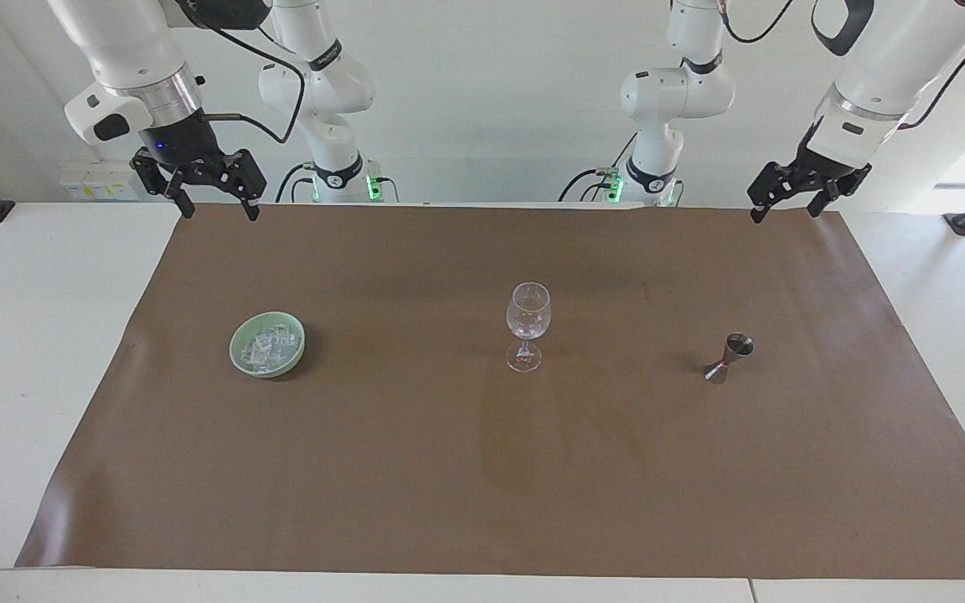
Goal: Pour wine and add ice with both arms
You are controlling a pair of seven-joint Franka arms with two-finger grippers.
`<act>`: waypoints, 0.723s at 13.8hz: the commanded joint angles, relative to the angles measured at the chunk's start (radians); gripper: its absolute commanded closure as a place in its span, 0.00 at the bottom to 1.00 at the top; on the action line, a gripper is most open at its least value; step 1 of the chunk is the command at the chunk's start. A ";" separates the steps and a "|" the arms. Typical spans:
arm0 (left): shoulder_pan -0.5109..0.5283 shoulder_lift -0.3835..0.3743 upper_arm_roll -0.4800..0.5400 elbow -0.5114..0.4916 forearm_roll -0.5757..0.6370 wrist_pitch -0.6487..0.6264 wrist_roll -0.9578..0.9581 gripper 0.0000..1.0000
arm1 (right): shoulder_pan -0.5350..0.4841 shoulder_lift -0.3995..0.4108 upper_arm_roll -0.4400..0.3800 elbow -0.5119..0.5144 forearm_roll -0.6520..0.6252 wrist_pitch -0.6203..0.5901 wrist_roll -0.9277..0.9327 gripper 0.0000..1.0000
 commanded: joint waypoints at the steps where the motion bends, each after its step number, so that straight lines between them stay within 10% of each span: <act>1: 0.070 -0.024 -0.001 -0.035 -0.072 0.027 -0.086 0.00 | -0.001 -0.021 -0.004 -0.023 0.019 0.000 -0.025 0.00; 10: 0.179 0.022 -0.001 -0.057 -0.291 0.136 -0.538 0.00 | -0.001 -0.021 -0.004 -0.023 0.019 0.000 -0.025 0.00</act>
